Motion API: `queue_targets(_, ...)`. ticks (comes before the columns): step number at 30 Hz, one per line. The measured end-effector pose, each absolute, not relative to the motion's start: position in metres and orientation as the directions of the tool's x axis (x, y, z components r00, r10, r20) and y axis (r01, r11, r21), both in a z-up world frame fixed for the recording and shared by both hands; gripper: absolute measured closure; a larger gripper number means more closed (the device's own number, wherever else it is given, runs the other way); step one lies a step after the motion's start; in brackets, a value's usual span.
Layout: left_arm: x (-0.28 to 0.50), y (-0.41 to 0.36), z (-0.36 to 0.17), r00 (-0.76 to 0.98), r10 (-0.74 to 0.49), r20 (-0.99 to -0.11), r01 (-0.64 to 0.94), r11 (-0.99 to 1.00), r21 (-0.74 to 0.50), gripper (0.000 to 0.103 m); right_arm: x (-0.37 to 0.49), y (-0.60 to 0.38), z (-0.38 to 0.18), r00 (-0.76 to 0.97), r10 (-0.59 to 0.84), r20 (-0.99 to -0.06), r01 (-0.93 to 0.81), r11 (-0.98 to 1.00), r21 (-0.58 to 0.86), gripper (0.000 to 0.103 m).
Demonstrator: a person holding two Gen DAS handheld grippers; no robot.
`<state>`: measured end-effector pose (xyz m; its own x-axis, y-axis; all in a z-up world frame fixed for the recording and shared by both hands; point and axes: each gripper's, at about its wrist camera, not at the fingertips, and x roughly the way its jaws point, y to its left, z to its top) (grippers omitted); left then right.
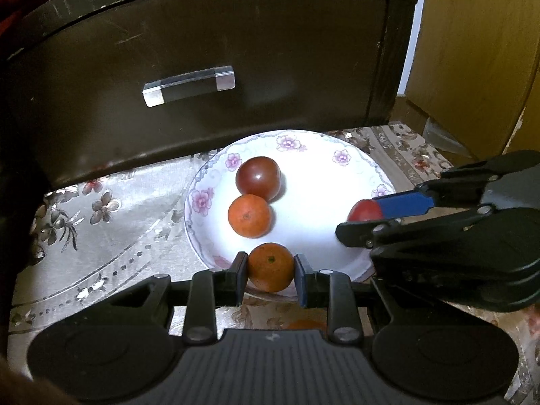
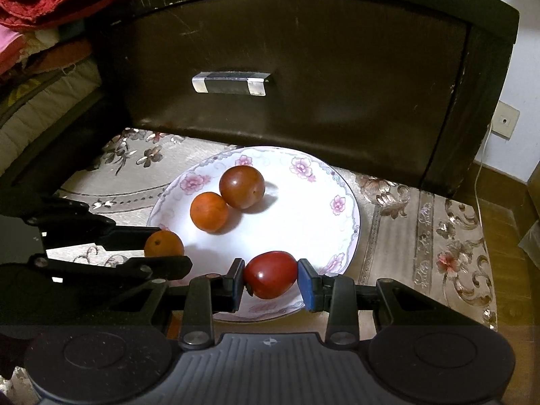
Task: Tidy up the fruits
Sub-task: 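Open both grippers to drop the red tomato and tangerine into the bowl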
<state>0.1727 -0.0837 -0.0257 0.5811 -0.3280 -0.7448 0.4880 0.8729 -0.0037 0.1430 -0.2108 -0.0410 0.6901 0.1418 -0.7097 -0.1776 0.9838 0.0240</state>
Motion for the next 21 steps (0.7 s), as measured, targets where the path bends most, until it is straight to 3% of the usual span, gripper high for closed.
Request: queue_targets(21, 0.1742, -0.0839, -0.0257, 0.598, -0.312, -0.738, 0.473, 0.881, 0.012, 0.066, 0.1444, -0.2107, -0.0428, 0.706, 0.136, -0.695, -0.172, 0.985, 0.017, 0.068)
